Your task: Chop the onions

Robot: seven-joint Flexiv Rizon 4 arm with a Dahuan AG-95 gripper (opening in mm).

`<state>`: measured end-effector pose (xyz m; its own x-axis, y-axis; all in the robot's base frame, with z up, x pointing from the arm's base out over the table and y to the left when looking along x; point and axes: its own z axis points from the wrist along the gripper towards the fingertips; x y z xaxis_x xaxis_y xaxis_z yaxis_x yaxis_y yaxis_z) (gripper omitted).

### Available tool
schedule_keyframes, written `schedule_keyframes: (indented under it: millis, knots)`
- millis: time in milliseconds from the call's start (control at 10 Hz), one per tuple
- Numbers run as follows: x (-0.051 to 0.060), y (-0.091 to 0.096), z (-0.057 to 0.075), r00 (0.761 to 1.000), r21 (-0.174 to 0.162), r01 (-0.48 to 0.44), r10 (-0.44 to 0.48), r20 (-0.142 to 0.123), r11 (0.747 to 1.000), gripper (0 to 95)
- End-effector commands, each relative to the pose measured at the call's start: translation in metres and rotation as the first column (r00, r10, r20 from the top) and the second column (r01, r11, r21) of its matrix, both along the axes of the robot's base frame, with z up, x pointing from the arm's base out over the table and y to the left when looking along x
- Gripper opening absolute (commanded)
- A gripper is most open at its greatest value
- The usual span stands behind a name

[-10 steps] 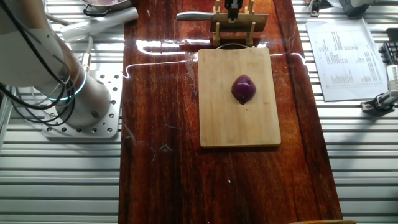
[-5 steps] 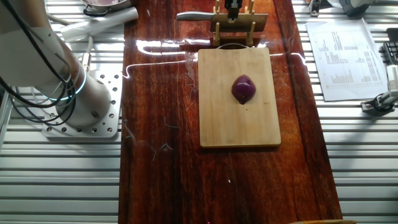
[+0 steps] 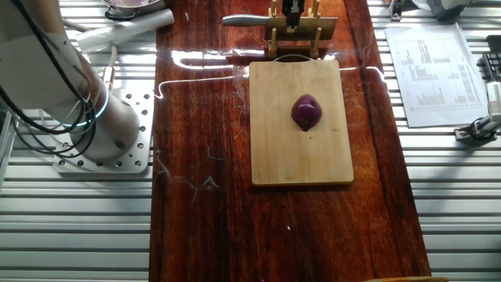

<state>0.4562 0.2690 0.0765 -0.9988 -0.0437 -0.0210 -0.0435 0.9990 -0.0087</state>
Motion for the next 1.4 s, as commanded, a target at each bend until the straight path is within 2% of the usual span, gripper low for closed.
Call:
schedule_keyframes:
  millis: [100, 500, 600, 900, 1000, 1400]
  knots:
    - [0.0007, -0.0002, -0.0016, 1.0, 0.0, 0.006, -0.006, -0.007, 1.0, 38.0]
    - [-0.0028, -0.0008, -0.0021, 1.0, 0.0, -0.006, 0.006, -0.007, 1.0, 38.0]
    - [-0.003, -0.0011, -0.0023, 1.0, -0.002, -0.011, 0.011, -0.007, 1.0, 19.0]
    - [-0.0009, -0.0012, -0.0041, 1.0, -0.002, -0.018, 0.018, -0.01, 1.0, 19.0]
    - [0.0007, -0.0015, -0.0056, 1.0, -0.002, -0.026, 0.026, -0.007, 1.0, 0.0]
    - [-0.0001, -0.0087, -0.0017, 0.999, -0.012, -0.042, 0.042, -0.007, 0.999, 0.0]
